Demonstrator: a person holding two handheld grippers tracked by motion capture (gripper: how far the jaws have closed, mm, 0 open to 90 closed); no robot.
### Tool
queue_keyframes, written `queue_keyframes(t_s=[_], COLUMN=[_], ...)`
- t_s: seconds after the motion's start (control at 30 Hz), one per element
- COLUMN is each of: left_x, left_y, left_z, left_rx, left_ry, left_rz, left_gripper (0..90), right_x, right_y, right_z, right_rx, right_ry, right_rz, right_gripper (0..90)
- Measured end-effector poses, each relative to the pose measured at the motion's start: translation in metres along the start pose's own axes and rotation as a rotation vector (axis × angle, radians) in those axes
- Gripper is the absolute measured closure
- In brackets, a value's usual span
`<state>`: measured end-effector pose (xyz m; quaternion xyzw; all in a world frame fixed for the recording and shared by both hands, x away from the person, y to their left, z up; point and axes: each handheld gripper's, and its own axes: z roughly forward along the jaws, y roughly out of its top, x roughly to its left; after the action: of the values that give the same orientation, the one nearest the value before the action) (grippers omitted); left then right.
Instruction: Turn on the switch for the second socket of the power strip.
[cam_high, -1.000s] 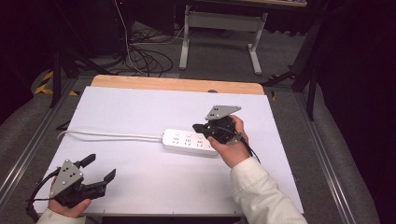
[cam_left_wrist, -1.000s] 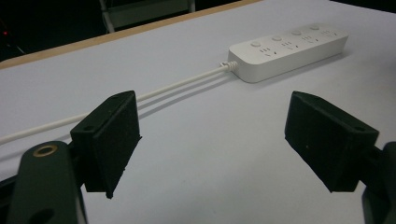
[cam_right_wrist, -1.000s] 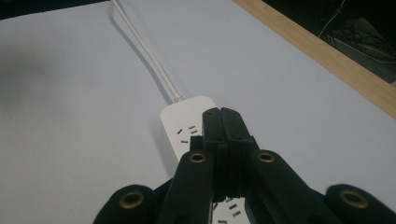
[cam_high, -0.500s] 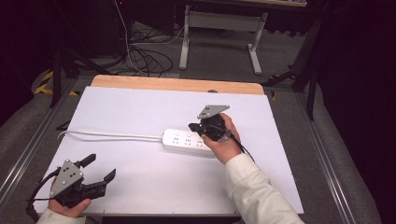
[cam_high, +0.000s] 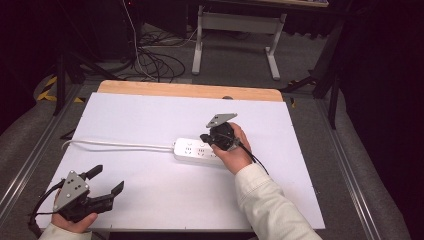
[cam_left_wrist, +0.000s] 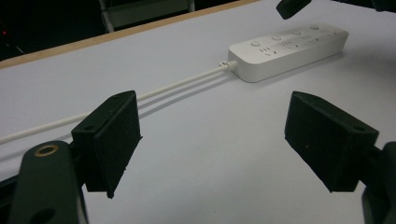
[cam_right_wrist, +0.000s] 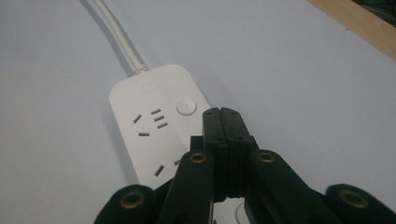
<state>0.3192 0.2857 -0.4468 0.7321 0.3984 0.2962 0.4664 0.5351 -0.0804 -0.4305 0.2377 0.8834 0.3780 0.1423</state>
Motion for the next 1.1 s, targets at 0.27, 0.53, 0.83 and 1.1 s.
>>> queue_keyframes(t_s=[0.27, 0.53, 0.83, 1.1], left_x=[0.000, 0.000, 0.000, 0.000], left_y=[0.000, 0.000, 0.000, 0.000], left_z=[0.000, 0.000, 0.000, 0.000], left_rx=[0.000, 0.000, 0.001, 0.001], left_ry=[0.000, 0.000, 0.000, 0.001], left_rz=[0.000, -0.002, 0.000, 0.001], left_gripper=[18.4, 18.4, 18.4, 18.4], right_x=[0.001, 0.002, 0.004, 0.007], right_y=[-0.002, -0.003, -0.005, -0.005], right_z=[0.010, 0.017, 0.022, 0.022], right_rx=[0.037, 0.066, 0.083, 0.084], right_ry=[-0.002, -0.003, -0.014, -0.031], right_rz=[0.014, 0.036, 0.031, 0.023], right_gripper=[90.0, 90.0, 90.0, 90.0])
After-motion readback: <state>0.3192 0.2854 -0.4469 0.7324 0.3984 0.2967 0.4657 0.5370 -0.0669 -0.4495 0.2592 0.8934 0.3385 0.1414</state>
